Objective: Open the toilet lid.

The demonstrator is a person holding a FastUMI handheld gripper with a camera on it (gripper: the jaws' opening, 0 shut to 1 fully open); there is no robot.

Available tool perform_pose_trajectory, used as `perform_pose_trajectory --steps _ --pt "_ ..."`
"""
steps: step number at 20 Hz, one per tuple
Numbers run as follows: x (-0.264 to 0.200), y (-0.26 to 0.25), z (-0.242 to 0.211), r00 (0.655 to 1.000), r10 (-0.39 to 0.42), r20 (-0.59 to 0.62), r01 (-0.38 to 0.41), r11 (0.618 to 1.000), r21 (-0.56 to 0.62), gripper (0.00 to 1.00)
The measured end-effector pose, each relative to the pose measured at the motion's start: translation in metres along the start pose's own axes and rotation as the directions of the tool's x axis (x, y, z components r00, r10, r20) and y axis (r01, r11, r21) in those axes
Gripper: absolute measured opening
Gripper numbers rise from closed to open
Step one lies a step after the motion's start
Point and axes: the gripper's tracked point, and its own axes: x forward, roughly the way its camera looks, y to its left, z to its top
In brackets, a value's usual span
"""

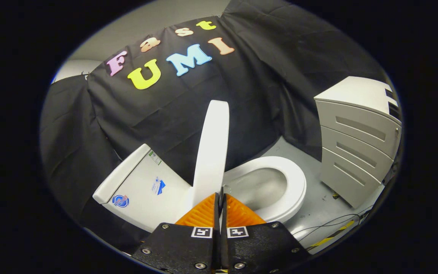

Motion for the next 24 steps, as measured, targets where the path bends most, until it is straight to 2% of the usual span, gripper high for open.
perform_pose_trajectory --steps 5,16,24 --pt "-0.002 0.02 0.004 1.0 0.007 0.009 -0.006 0.996 -0.085 0.0" --pt "-0.007 0.062 0.006 0.999 0.032 0.026 -0.026 0.98 -0.195 0.0" --pt "-0.009 0.097 0.005 0.998 0.05 0.028 -0.039 0.949 -0.313 0.0"
